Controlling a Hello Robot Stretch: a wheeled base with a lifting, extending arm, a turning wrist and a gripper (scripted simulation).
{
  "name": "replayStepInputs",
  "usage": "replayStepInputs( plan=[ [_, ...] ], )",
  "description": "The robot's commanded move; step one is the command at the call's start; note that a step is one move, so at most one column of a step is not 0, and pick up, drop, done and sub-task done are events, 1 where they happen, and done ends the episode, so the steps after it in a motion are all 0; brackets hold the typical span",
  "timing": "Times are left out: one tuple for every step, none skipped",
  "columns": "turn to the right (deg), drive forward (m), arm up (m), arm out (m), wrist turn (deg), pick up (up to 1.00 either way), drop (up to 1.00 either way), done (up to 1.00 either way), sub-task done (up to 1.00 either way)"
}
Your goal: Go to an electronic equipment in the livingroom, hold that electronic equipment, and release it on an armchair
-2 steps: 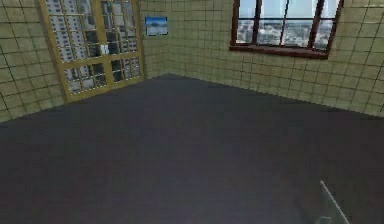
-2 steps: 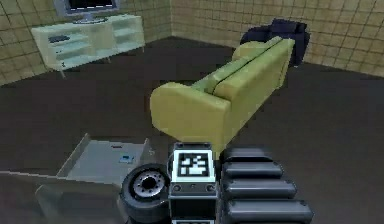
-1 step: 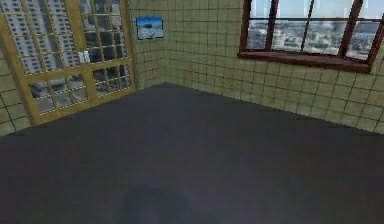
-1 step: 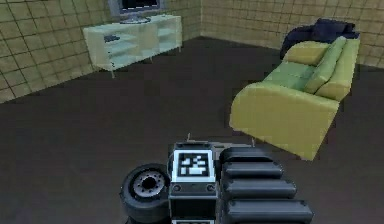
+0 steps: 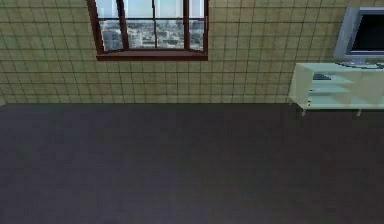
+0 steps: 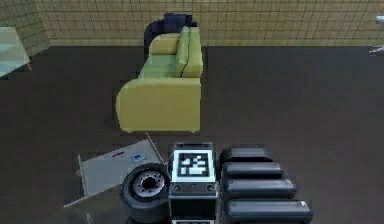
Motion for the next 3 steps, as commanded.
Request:
replayStepInputs(
  plan=[
    [0.0,0.80,0.00,0.00,0.0,0.00,0.00,0.00,0.00],
    [45.0,0.00,0.00,0.00,0.0,0.00,0.00,0.00,0.00],
    [6.0,0.00,0.00,0.00,0.0,0.00,0.00,0.00,0.00]
  ],
)
